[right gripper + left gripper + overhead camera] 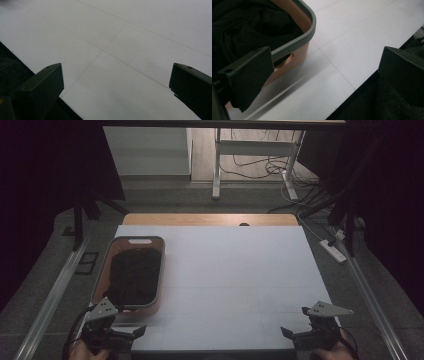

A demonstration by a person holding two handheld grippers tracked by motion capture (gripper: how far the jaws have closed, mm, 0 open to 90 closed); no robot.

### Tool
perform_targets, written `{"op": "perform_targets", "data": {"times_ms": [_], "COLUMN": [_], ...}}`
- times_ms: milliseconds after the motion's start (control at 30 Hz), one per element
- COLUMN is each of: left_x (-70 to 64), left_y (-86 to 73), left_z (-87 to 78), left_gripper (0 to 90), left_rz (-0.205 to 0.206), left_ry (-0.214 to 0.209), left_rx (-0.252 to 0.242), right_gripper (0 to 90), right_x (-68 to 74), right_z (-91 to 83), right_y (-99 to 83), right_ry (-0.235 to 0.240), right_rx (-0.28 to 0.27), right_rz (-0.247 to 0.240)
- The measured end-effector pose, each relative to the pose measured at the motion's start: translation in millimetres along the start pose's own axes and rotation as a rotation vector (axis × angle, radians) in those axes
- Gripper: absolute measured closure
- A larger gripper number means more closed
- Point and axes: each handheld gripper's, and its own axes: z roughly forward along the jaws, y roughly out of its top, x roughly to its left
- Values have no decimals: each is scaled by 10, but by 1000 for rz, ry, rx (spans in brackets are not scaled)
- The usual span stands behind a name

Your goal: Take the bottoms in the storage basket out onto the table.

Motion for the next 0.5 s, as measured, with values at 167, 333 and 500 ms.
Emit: {"op": "perform_targets", "data": {"times_ms": [167,333,500], "left_x": [27,84,139], "left_y": [81,137,187], "left_z": [3,23,49], "left_gripper": [0,0,0], "left_rz": [12,6,-5], "left_ry": [13,19,17], "left_rx": [-4,-4,2], "right_gripper": [0,0,0], "right_x": [-1,-5,-12], "right_z": [2,0,2], "right_y": [1,0,0], "right_ry": [0,-4,-2], "right_rx": [1,2,0], "right_rz": [2,6,13]}}
